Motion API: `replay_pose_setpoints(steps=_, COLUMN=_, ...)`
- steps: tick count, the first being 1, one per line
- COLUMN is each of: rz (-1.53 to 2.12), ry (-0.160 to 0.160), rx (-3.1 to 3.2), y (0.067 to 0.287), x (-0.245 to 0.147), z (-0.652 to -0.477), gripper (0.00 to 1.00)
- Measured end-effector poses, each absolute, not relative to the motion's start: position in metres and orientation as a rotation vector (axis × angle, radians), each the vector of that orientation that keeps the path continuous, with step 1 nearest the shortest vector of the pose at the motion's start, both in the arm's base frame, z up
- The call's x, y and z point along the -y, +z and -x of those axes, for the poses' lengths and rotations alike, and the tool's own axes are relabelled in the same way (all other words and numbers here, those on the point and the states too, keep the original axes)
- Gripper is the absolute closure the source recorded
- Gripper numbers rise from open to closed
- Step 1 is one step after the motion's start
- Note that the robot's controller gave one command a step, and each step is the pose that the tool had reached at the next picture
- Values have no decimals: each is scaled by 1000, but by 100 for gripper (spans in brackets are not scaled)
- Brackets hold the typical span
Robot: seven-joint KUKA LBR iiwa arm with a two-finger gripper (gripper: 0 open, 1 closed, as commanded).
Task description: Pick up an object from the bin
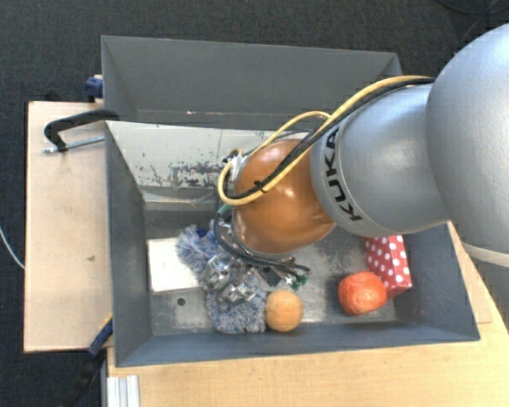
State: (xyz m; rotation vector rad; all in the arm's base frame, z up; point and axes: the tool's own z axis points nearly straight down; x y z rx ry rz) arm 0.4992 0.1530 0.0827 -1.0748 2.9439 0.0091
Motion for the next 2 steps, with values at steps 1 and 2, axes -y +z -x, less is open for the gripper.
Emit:
replay_pose_setpoints(steps=1, rz=1076, ry=5, rx=-2949, y=100, x=-152, z=-498, gripper=100)
replay_pose_setpoints(steps=2, rz=1074, ry=3, rx=-2944, y=110, x=-153, z=-500, gripper=100)
